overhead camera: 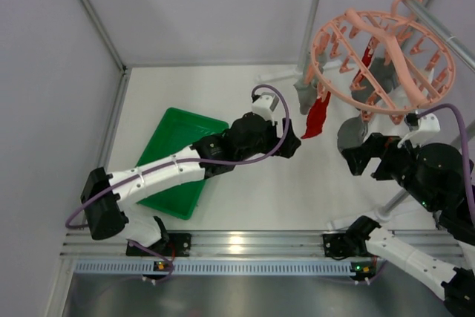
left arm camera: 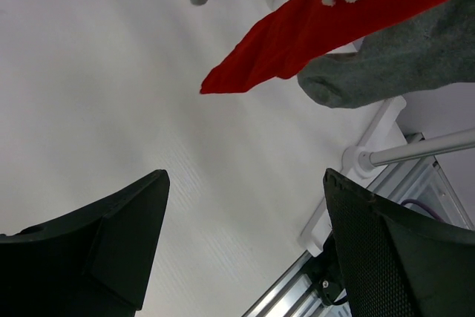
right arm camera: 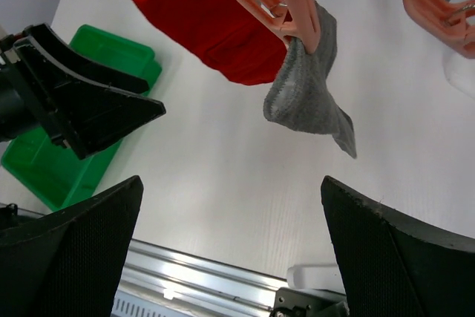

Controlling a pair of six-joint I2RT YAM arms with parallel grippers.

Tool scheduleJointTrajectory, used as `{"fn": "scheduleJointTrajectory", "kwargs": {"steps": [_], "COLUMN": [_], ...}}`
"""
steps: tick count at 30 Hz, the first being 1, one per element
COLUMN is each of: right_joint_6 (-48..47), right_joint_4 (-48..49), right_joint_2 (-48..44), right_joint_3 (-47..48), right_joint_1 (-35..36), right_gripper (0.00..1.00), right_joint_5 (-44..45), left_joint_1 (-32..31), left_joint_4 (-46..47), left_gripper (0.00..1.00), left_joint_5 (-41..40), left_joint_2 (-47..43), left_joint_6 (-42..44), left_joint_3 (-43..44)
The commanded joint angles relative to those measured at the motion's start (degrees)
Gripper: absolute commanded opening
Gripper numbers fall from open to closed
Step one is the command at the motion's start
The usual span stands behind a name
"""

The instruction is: Remove the socks clipped to the hanger

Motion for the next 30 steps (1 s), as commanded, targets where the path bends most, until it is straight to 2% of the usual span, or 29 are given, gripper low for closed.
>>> {"fn": "scheduleJointTrajectory", "kwargs": {"steps": [1, 4, 8, 15, 17, 23, 24, 25, 27, 28, 30], "right_joint_6": [-1.6, -3.1, -3.7, -4.6, -4.9, -6.5, -6.7, -6.9, -7.4, -7.5, -7.6], "right_joint_4": [-0.7, 0.7, 3.4, 9.4, 11.9, 16.5, 17.6, 18.0, 19.1, 19.9, 20.6], "right_joint_2": [2.2, 3.5, 5.2, 6.9, 6.9, 7.8, 8.3, 8.5, 8.5, 8.6, 8.6], "right_joint_3": [1.4, 1.7, -0.8, -5.2, -7.2, -10.3, -10.5, -10.7, -11.5, -11.7, -12.3], "right_joint_1": [0.9, 0.9, 0.9, 0.9, 0.9, 0.9, 0.9, 0.9, 0.9, 0.9, 0.9], "right_gripper": [0.99, 1.00, 0.99, 0.99, 0.96, 0.73, 0.68, 0.58, 0.51, 0.41, 0.33], "right_joint_5": [4.7, 5.5, 9.8, 16.2, 16.9, 16.8, 16.9, 16.9, 17.6, 18.0, 18.9], "left_joint_1": [-0.1, -2.4, -4.9, -5.5, -5.6, -5.7, -5.8, -6.1, -6.3, -6.5, -6.7], "left_joint_4": [5.6, 9.0, 9.4, 13.7, 13.8, 13.7, 13.7, 13.8, 13.9, 13.8, 13.8], "left_gripper": [0.88, 0.87, 0.86, 0.86, 0.86, 0.86, 0.86, 0.86, 0.86, 0.86, 0.86], "left_joint_5": [0.6, 0.1, -6.3, -7.3, -7.7, -9.5, -9.8, -10.1, -10.4, -10.4, -10.3], "left_joint_2": [1.0, 2.5, 3.4, -1.9, -3.9, -7.4, -7.7, -7.8, -8.1, -8.1, -8.0], "left_joint_6": [-0.7, -0.4, -1.7, -4.4, -4.5, -4.0, -4.0, -3.9, -3.7, -3.8, -3.7], "left_joint_3": [1.5, 1.8, 1.7, -7.3, -8.6, -11.0, -11.3, -11.4, -11.6, -11.6, -11.6]}}
